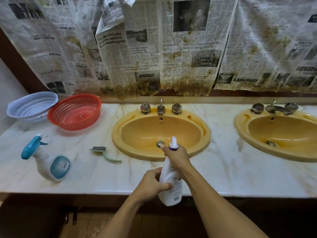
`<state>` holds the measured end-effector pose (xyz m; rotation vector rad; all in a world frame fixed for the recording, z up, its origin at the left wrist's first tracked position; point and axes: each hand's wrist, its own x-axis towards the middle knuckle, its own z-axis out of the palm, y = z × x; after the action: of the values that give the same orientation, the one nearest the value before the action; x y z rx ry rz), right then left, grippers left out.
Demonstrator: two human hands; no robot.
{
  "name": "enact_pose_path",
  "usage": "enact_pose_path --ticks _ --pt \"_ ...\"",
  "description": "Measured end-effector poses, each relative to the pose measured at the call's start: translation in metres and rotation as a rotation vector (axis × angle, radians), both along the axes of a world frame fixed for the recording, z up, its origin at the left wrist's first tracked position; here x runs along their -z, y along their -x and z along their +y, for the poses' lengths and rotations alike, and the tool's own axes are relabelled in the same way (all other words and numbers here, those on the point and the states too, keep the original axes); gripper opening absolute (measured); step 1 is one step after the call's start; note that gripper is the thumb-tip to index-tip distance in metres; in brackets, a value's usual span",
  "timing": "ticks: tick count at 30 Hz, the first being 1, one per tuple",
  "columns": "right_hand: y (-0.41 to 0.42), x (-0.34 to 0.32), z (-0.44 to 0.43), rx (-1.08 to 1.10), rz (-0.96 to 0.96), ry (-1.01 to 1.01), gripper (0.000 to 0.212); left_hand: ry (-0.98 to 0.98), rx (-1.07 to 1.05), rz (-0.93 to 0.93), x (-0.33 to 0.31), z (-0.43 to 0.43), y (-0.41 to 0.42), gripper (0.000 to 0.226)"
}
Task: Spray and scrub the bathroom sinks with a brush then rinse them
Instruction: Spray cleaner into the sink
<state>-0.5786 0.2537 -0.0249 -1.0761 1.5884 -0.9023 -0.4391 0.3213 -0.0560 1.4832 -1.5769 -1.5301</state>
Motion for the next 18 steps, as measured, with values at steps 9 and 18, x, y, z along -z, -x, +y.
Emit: enact_pose_path --ticks 9,18 --pt "-0.013 -0.002 0.002 0.031 -0.033 -0.036 0.025 0.004 0.01 -0.001 -0.006 0.0 -0.009 0.047" --pt "-0.036 0.004 -0.003 0.024 -0.006 -0.031 0.036 -0.042 -0.005 0.054 -0.002 -0.002 -0.03 0.054"
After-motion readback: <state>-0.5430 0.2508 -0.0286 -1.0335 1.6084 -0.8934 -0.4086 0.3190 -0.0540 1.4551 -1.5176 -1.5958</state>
